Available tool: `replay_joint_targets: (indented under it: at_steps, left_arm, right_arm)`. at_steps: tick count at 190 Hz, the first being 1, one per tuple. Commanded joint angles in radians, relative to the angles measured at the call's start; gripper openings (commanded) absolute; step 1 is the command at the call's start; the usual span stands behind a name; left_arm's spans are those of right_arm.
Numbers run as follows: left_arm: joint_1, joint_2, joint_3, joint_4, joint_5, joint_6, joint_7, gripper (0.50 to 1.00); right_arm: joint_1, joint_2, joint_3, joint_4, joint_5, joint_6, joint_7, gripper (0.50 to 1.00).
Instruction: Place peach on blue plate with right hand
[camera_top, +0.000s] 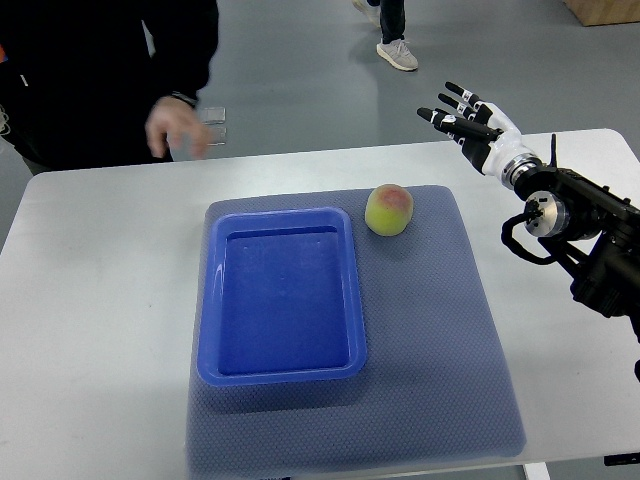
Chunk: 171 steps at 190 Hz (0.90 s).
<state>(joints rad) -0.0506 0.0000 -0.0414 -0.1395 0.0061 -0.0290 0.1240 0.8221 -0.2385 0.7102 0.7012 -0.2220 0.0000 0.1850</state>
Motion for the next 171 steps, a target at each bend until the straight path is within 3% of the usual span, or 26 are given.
replay_joint_targets:
  at_steps: [1,171]
  left_arm:
    - [0.0,0.0,0.0,0.0,0.0,0.0,0.0,1.0]
    - [0.0,0.0,0.0,0.0,0.0,0.0,0.0,1.0]
  right_arm:
    - [0.003,-0.001,-0.001,0.0,-0.002,-0.002,-0.001,0.93]
    - [0.022,0.001,0.0,-0.023,0.0,0.0,0.001,0.93]
